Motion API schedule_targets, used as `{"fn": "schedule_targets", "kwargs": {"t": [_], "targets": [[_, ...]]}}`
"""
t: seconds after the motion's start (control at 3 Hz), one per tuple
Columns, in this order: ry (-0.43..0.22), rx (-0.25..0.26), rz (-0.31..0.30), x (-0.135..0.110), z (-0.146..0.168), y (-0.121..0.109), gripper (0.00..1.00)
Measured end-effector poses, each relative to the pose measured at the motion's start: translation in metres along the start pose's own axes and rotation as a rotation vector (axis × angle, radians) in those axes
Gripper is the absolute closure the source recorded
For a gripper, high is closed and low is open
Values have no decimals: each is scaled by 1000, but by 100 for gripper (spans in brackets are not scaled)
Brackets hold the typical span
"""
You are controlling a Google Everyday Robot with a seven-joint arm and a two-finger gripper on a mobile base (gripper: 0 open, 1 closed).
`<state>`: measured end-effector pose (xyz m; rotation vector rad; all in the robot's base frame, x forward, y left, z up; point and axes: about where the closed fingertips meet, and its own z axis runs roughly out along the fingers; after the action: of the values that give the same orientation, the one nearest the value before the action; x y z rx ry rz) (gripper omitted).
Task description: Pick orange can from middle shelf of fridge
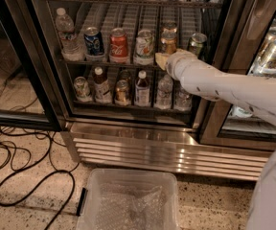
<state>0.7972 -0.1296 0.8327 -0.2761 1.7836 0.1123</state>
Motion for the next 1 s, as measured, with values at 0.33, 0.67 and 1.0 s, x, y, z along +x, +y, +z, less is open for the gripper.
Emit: {"fn": "schedule_targets", "kwargs": {"t": [0.33,0.67,1.0], "targets": [[1,14,-6,1,6,-5,40],[18,34,-12,8,14,-14,40],[20,41,-16,9,18,-17,41]]}}
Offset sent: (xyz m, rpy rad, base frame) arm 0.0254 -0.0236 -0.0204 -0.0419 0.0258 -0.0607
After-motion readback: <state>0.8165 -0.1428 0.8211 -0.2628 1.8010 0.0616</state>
